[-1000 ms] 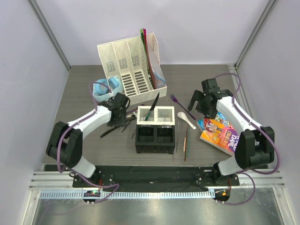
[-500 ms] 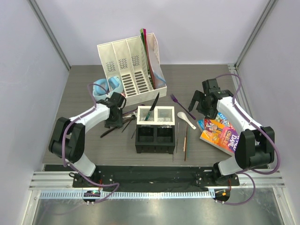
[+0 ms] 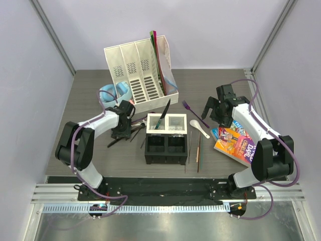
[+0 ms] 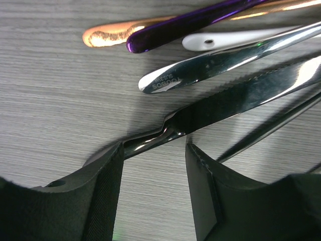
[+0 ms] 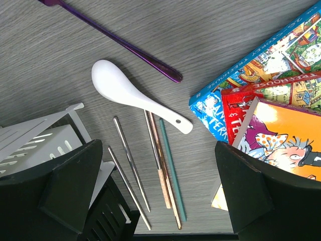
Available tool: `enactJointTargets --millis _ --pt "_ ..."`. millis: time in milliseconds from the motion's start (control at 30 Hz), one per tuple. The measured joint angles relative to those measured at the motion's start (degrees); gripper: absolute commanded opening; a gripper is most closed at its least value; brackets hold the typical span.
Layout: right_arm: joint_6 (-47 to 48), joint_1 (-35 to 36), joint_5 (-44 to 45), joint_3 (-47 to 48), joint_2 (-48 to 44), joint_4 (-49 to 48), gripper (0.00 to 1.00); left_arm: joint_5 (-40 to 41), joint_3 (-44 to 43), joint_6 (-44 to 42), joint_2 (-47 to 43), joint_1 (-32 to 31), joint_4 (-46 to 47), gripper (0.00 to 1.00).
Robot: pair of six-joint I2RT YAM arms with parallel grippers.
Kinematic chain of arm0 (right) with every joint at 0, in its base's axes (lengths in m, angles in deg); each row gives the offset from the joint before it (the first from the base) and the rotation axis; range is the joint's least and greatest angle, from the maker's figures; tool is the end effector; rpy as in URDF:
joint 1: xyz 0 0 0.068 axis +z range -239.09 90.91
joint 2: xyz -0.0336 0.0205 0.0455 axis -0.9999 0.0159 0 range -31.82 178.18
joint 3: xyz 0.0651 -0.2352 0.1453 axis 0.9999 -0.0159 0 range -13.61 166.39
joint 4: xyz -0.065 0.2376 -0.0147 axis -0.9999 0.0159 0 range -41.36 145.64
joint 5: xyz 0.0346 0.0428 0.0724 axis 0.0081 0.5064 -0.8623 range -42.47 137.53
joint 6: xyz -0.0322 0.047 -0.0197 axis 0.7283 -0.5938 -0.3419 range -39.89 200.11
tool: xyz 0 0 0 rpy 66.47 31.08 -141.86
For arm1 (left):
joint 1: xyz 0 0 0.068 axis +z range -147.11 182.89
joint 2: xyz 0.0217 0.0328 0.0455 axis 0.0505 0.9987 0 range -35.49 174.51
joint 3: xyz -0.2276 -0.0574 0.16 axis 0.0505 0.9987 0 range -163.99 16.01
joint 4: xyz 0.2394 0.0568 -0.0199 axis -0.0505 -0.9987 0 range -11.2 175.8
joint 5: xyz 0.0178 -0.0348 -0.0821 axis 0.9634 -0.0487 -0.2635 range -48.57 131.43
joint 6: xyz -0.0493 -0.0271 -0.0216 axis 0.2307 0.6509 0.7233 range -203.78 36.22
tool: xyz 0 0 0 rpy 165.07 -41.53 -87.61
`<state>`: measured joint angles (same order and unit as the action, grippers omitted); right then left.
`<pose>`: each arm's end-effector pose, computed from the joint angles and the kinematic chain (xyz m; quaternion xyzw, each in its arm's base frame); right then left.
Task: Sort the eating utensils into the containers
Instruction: Pick up the knife at the center of the board.
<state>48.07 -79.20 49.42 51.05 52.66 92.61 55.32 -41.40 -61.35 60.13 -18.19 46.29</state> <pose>0.2779 0.0469 0.2600 0.1907 0.9550 0.0661 0.2174 0.2738 -0.0941 0.1784 -0.0246 0.9867 0.0723 0.1432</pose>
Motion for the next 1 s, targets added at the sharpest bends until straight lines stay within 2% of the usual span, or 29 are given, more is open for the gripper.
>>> enactJointTargets --millis 300,733,1000 --pt "0.0 0.0 -0.1 0.0 0.0 0.0 1.0 0.0 0.6 -0.6 0.2 0.1 0.5 0.53" --pt "0.0 0.0 -0.3 0.0 0.0 -0.2 1.0 -0.9 0.4 -2.1 0.5 0.2 0.6 0.46" --pt "0.0 0.0 -0.5 0.0 0.0 -0.2 1.0 -5.9 0.1 -1.4 0.9 0.8 -0.2 0.44"
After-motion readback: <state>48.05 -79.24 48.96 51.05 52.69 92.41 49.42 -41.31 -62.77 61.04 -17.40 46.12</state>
